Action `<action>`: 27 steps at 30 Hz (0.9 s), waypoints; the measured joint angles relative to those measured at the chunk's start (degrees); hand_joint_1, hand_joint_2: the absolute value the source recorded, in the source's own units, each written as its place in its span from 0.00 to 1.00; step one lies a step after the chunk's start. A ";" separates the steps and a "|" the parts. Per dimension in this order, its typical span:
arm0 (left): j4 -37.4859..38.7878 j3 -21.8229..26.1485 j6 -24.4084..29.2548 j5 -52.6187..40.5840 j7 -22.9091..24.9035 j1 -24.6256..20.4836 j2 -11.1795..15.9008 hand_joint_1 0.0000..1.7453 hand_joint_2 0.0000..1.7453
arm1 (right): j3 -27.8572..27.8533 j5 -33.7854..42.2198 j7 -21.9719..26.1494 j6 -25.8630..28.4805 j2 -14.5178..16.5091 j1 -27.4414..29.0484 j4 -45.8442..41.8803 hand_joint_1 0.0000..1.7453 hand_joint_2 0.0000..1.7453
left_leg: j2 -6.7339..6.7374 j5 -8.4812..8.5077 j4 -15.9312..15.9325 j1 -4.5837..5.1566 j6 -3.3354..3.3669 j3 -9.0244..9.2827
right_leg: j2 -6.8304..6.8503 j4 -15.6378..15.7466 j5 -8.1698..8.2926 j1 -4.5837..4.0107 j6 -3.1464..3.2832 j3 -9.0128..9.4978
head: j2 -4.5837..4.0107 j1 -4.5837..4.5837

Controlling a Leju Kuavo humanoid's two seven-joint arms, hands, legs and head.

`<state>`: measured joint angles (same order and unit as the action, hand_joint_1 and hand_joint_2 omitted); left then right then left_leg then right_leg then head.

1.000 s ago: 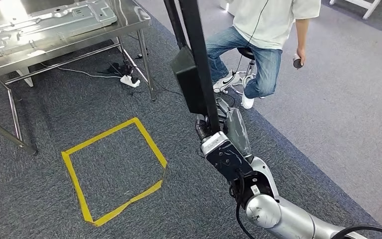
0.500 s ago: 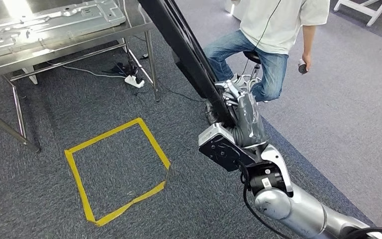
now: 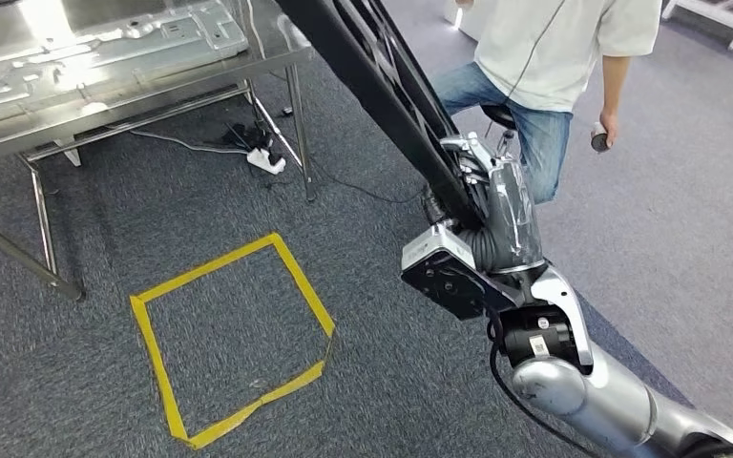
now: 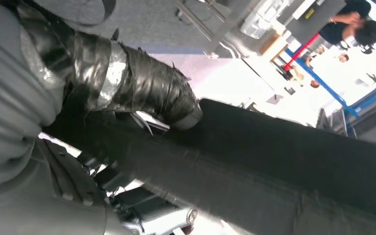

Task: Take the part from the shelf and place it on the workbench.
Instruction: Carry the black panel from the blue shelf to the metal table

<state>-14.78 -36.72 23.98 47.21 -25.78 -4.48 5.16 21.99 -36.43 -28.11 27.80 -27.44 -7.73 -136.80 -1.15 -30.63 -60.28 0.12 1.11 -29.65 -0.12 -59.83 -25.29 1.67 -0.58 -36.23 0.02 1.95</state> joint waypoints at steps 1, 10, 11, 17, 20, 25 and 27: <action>0.00 -0.01 -0.19 0.00 -0.02 -0.10 -0.04 0.00 1.00 | -0.28 -0.08 -0.09 -0.16 -0.11 0.00 -0.32 1.00 1.00 | 0.16 0.44 -2.48 -0.09 -0.24 -1.32 | 0.06 0.06 -0.40 0.02 0.30 0.74 | 0.00 -0.03; 0.01 -0.02 -0.28 -0.12 0.52 0.31 -0.08 0.00 1.00 | -2.83 -0.59 -1.57 -1.04 -1.34 1.84 -1.68 1.00 1.00 | 0.76 2.61 -4.45 0.23 0.26 -11.93 | 0.00 0.39 -6.53 -0.13 0.56 8.20 | 0.00 -0.04; 0.01 -0.03 -0.26 -0.14 0.55 0.31 -0.06 0.00 1.00 | -2.99 -0.58 -1.62 -1.14 -1.44 1.94 -1.75 1.00 1.00 | 0.74 5.39 -1.90 0.51 0.68 -11.41 | -0.09 0.65 -7.14 -0.15 0.29 8.77 | 0.00 -0.05; 0.02 -0.05 0.08 -0.19 0.53 0.33 -0.07 0.00 1.00 | -3.93 -0.55 -1.83 -1.43 -2.10 2.48 -2.22 1.00 1.00 | 0.56 6.72 2.95 0.48 2.41 -6.32 | -0.24 -4.26 -4.78 -0.46 -1.43 8.03 | 0.00 0.07; 0.02 -0.14 0.32 -0.29 0.49 0.10 -0.09 0.00 1.00 | -4.17 -0.49 -1.86 -1.48 -2.20 2.80 -2.37 1.00 1.00 | 0.35 4.80 3.60 0.59 2.86 -3.42 | -0.16 -11.94 -9.03 -0.68 -1.44 1.29 | 0.01 0.21; 0.02 -0.18 0.33 -0.35 0.47 0.26 -0.13 0.00 1.00 | -4.42 0.01 -1.93 -1.66 -2.51 3.38 -2.36 1.00 1.00 | -0.12 0.17 3.44 0.86 2.66 2.28 | -0.16 -3.69 -5.89 -0.76 -1.10 -2.34 | 0.00 0.25; 0.02 -0.20 0.32 -0.36 0.44 0.20 -0.20 0.00 1.00 | -4.66 0.24 -2.00 -1.85 -2.60 3.60 -2.38 1.00 1.00 | -0.28 -1.56 3.23 0.93 2.19 3.43 | -0.22 -0.20 1.08 -1.17 -0.61 -1.85 | 0.00 0.12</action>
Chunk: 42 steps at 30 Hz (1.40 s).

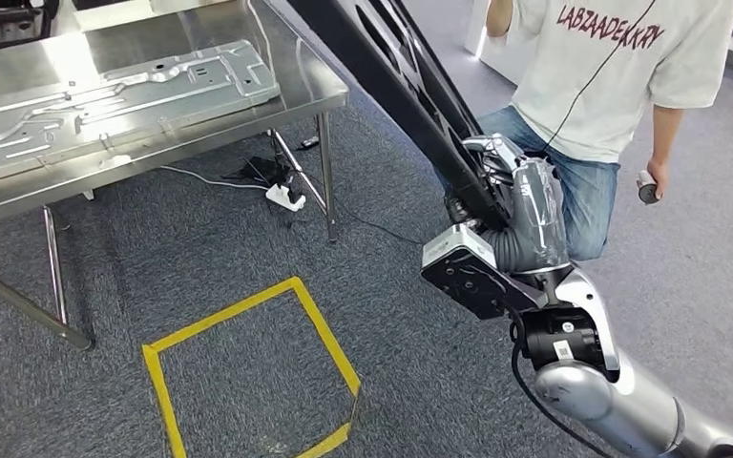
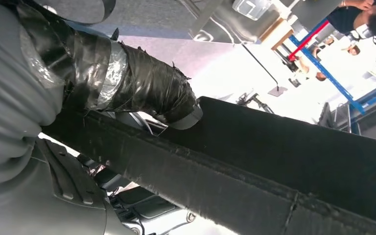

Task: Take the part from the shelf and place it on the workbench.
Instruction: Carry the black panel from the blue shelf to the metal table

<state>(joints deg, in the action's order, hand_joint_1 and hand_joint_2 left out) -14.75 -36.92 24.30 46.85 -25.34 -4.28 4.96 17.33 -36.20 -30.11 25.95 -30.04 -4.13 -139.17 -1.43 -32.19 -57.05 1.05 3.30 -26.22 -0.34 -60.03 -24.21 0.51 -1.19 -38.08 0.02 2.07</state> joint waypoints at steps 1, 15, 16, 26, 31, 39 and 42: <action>0.00 -0.01 0.00 -0.01 -0.03 -0.07 -0.02 0.00 1.00 | -0.10 0.03 -0.04 -0.12 -0.10 0.14 -0.02 1.00 1.00 | -0.05 -0.48 -0.22 0.00 -0.26 0.41 | -0.04 0.42 1.33 -0.22 0.30 0.33 | -0.01 -0.05; 0.00 -0.60 -0.04 -0.46 0.63 -0.36 -0.13 0.00 1.00 | -0.67 0.31 -1.09 -4.58 -0.91 -0.01 -0.02 1.00 1.00 | 0.92 5.49 -3.03 0.10 -0.71 -10.61 | -0.11 1.53 -4.38 0.11 1.22 7.62 | -0.01 -0.13; 0.00 -0.61 -0.04 -0.46 0.64 -0.36 -0.07 0.00 1.00 | -0.72 0.43 -1.21 -4.84 -1.00 -0.01 0.05 1.00 1.00 | 0.79 5.87 -2.38 0.35 -0.33 -10.38 | -0.19 1.53 -4.68 0.09 0.89 7.76 | -0.01 -0.13; 0.00 -0.80 -0.90 -0.64 1.20 -0.55 0.03 0.00 1.00 | -2.08 1.63 -3.63 -12.33 -3.72 -0.96 0.69 1.00 1.00 | 0.66 6.94 -0.67 -0.42 1.01 -8.38 | 0.02 -12.33 -9.76 0.39 -1.27 -0.12 | -0.02 -0.07; 0.00 -0.82 -1.08 -1.37 1.63 -0.62 0.05 0.00 1.00 | -2.75 -2.20 -6.06 -22.70 -6.19 -3.86 0.78 1.00 1.00 | 0.33 5.74 -2.29 -0.21 -0.21 -8.72 | -0.05 0.64 -3.51 0.54 -0.80 5.02 | 0.01 -0.07; 0.00 -0.85 -2.09 -1.95 2.09 -0.75 0.08 0.00 1.00 | -2.82 -7.11 -6.86 -34.43 -8.91 -10.08 0.80 1.00 1.00 | 0.85 -0.40 -16.34 -0.87 -2.61 -16.08 | 0.25 1.19 -3.54 0.94 1.13 5.69 | -0.01 -0.26; 0.00 -0.85 -2.26 -2.09 2.31 -0.63 0.05 0.00 1.00 | -2.73 -6.87 -7.11 -34.77 -9.25 -11.14 0.80 1.00 1.00 | 1.00 2.95 -14.00 -1.06 -2.47 -15.68 | 0.27 1.17 -4.02 0.91 1.07 6.21 | -0.01 -0.26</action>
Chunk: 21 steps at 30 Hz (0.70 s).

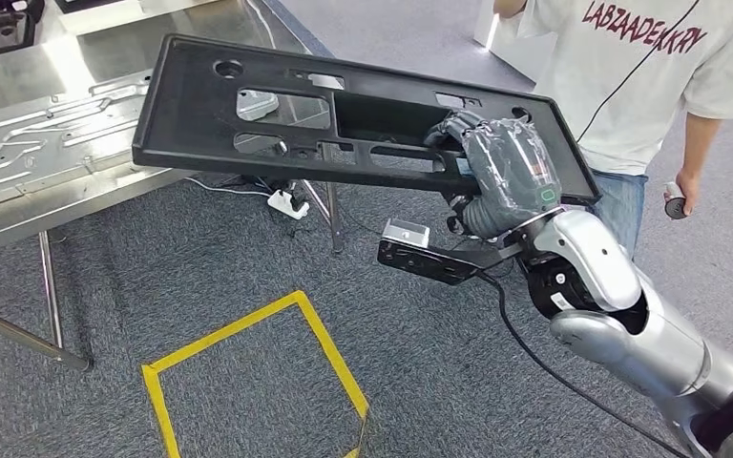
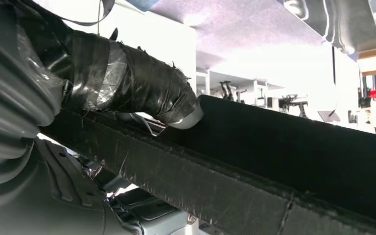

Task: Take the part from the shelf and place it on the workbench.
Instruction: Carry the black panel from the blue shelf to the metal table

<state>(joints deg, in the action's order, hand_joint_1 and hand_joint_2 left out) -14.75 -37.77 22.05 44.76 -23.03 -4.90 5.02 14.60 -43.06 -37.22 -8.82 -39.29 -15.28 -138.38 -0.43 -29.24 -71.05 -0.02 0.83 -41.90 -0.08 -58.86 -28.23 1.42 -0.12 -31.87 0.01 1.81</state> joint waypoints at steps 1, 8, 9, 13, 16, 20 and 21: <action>0.00 0.00 -0.01 -0.10 0.05 -0.01 0.02 0.00 1.00 | 0.00 0.02 0.00 -0.04 -0.14 -0.18 0.00 1.00 1.00 | 0.03 1.98 4.05 0.03 0.29 1.81 | 0.02 0.03 -0.25 0.00 -0.11 0.32 | 0.00 0.01; 0.01 -0.02 0.00 -0.57 0.47 -0.03 0.17 0.00 1.00 | 0.34 -2.39 0.61 -1.84 -0.69 -1.08 -0.04 1.00 1.00 | -0.03 3.51 13.03 0.43 2.01 6.94 | 0.04 0.02 -1.61 -0.20 -1.91 1.02 | 0.01 0.08; 0.00 -0.02 -0.01 -0.63 0.49 -0.04 0.17 0.00 1.00 | 0.47 -2.91 0.95 -2.31 -0.73 -1.33 -0.05 1.00 1.00 | -0.02 3.50 13.54 0.27 2.28 7.48 | 0.03 -1.91 -2.54 -0.23 -2.04 0.10 | 0.01 0.11; 0.01 -0.02 -0.28 -0.89 0.50 -0.11 0.16 0.00 1.00 | 1.81 -5.59 2.48 -5.11 -0.76 -2.11 -0.07 1.00 1.00 | -0.05 2.45 13.74 0.28 2.98 8.83 | -0.02 -14.85 -5.66 -0.22 -2.40 -8.30 | 0.01 0.16; 0.02 -0.02 -0.53 -1.30 0.54 -0.03 0.16 0.00 1.00 | 3.72 -8.03 3.37 -7.65 -0.75 -3.10 0.09 1.00 1.00 | -0.28 0.89 13.19 0.15 2.66 10.33 | 0.06 -9.04 0.84 0.35 -2.92 -7.80 | 0.00 0.17; 0.02 -0.03 -0.63 -1.82 0.57 -0.22 0.20 0.00 1.00 | 6.53 -10.10 4.57 -10.20 -0.62 -5.13 0.53 1.00 1.00 | -0.59 -1.00 12.03 0.46 1.30 10.34 | -0.12 -1.75 2.81 0.23 -2.03 -4.78 | 0.02 0.14; 0.02 -0.04 -0.63 -1.93 0.58 -0.22 0.18 0.00 1.00 | 7.24 -10.49 4.80 -10.70 -0.60 -5.50 0.67 1.00 1.00 | -0.60 -1.15 12.04 0.43 1.07 10.43 | -0.20 -1.64 2.59 0.23 -1.52 -4.76 | 0.02 0.14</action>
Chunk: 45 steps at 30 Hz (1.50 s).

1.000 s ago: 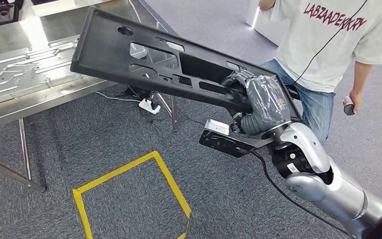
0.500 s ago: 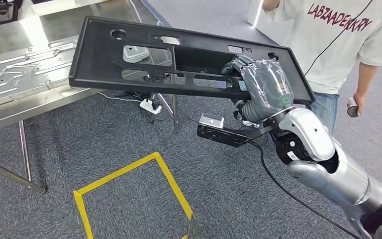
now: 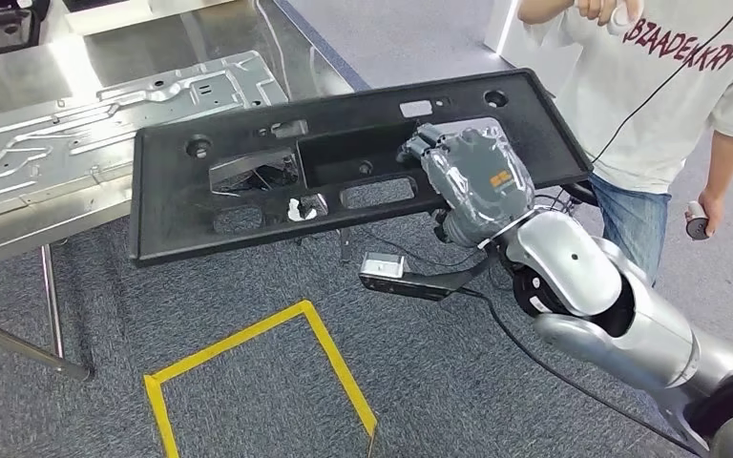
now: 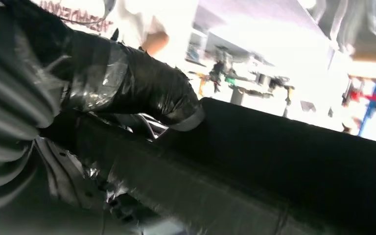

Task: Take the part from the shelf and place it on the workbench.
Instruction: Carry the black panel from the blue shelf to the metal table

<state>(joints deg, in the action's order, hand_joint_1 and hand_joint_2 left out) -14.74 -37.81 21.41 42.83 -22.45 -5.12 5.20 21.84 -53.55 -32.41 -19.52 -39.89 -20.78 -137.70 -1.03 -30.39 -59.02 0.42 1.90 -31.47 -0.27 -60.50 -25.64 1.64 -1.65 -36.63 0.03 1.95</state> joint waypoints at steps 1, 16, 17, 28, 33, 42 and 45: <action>-0.01 -0.01 -0.01 -0.05 0.01 -0.02 -0.02 0.00 1.00 | 0.66 -0.26 0.14 -0.35 0.02 -0.32 0.17 1.00 1.00 | 0.05 -0.24 -0.04 -0.07 -0.22 0.07 | -0.01 0.11 -0.16 0.02 0.36 0.20 | -0.01 0.02; 0.00 -0.09 -0.10 -0.56 -0.56 0.04 0.26 0.00 1.00 | 10.37 -5.82 2.51 -5.60 1.17 -6.60 2.85 1.00 1.00 | 0.56 6.19 0.05 0.48 1.00 -6.05 | 0.07 2.16 -4.46 -0.27 0.44 6.14 | -0.01 -0.05; -0.01 -0.09 -0.10 -0.56 -0.62 0.12 0.28 0.00 1.00 | 10.73 -5.85 2.50 -5.55 1.21 -6.72 3.01 1.00 1.00 | 0.55 6.22 0.81 0.29 1.12 -5.42 | 0.11 2.08 -4.66 -0.35 0.23 6.26 | -0.01 -0.02; 0.00 -0.09 -0.10 -0.48 -0.61 0.19 0.08 0.00 1.00 | 12.52 -6.60 2.36 -4.48 1.31 -6.99 4.70 1.00 1.00 | 0.14 1.08 -0.03 -0.20 0.53 -0.44 | 0.17 -0.85 1.43 0.23 -1.01 -1.13 | -0.02 0.19; 0.01 -0.10 -0.04 -0.45 -0.75 0.04 -0.06 0.00 1.00 | 12.65 -6.86 2.28 -3.94 1.40 -6.16 5.08 1.00 1.00 | 0.47 -0.66 -2.14 -0.23 -0.70 -0.86 | -0.25 -0.06 -0.09 0.12 1.04 0.07 | -0.01 0.15; 0.01 -0.09 -0.02 -0.40 -0.80 0.33 -0.04 0.00 1.00 | 12.65 -7.14 2.34 -3.34 1.40 -5.39 5.28 1.00 1.00 | 0.68 4.83 -5.54 0.04 -0.02 -7.66 | -0.37 0.32 -2.95 -0.35 1.63 3.99 | -0.01 0.13; 0.01 -0.10 0.00 -0.42 -0.82 0.24 0.05 0.00 1.00 | 12.65 -7.15 2.31 -3.27 1.40 -5.24 5.38 1.00 1.00 | 0.64 5.41 -1.02 0.69 0.79 -5.51 | -0.51 1.04 -3.31 -0.33 0.88 4.50 | -0.01 0.12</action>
<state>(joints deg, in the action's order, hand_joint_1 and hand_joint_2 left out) -14.73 -37.91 21.41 42.41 -23.27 -4.88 5.25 34.48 -60.70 -30.10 -22.79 -38.49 -26.02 -132.33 -0.39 -24.99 -60.03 1.11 2.69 -36.98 -0.78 -59.46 -28.95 1.31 -0.77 -32.14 0.02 2.07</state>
